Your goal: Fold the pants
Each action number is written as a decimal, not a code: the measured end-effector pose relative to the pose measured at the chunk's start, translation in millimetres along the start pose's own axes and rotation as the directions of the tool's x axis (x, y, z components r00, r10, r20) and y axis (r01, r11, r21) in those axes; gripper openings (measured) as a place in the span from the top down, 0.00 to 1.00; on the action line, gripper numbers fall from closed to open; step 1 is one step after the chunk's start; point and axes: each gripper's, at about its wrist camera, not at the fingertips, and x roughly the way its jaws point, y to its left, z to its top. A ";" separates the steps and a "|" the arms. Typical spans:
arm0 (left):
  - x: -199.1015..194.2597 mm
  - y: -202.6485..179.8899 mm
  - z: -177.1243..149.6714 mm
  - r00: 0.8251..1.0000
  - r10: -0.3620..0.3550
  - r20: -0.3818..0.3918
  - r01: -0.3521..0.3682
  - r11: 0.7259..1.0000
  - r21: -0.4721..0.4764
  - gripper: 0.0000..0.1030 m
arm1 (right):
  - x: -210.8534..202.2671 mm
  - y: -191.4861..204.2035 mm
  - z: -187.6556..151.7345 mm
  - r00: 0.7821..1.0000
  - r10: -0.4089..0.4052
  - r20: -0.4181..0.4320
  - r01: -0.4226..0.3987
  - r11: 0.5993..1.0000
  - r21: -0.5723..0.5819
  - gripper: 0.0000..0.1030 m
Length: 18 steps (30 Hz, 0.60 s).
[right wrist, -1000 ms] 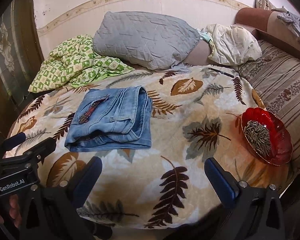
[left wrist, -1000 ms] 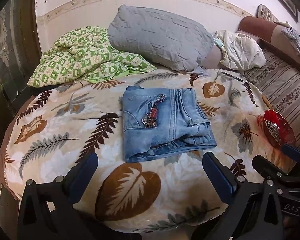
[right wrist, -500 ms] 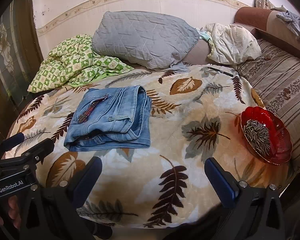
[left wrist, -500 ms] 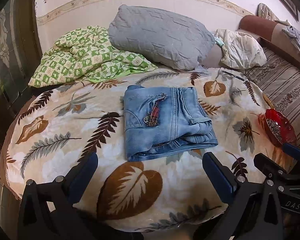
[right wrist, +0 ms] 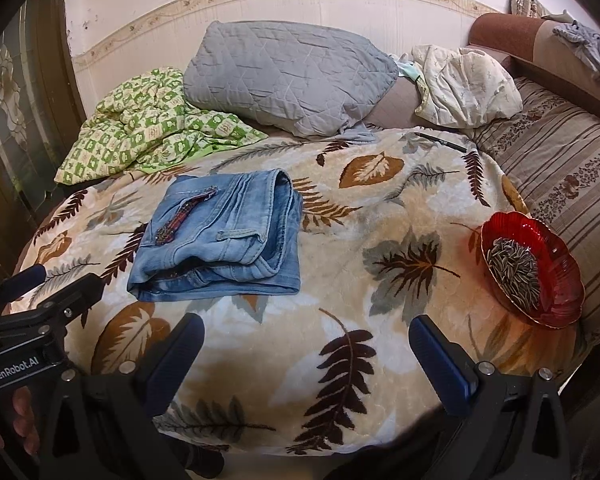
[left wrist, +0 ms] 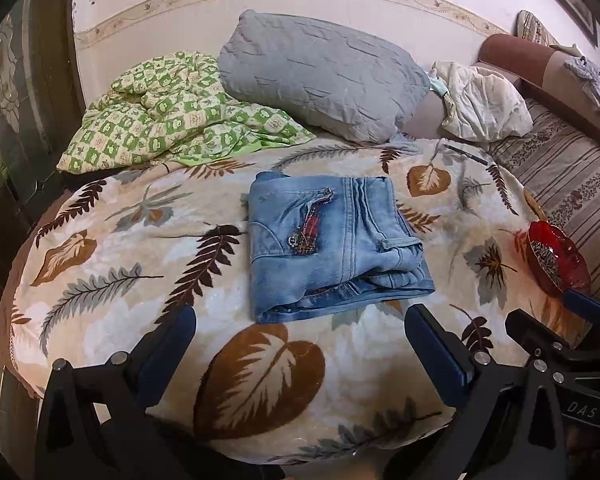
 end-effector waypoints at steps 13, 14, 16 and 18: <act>-1.5 -3.3 -0.8 1.000 0.009 0.000 -0.009 1.000 -0.004 0.00 | 0.5 -0.5 -0.5 1.000 0.000 -0.003 0.000 1.000 -0.001 0.00; -1.0 -3.9 -0.9 1.000 0.007 -0.003 -0.007 1.000 -0.001 0.00 | 0.3 -1.0 -1.1 1.000 0.001 -0.003 -0.002 1.000 -0.002 0.00; -1.4 -4.3 -0.9 1.000 0.003 -0.002 -0.003 1.000 -0.002 0.00 | 1.0 0.0 -1.1 1.000 0.000 -0.005 0.000 1.000 -0.003 0.00; -1.8 -4.1 -0.9 1.000 0.005 -0.001 -0.005 1.000 -0.001 0.00 | 1.2 0.2 -1.0 1.000 0.000 -0.005 0.000 1.000 -0.004 0.00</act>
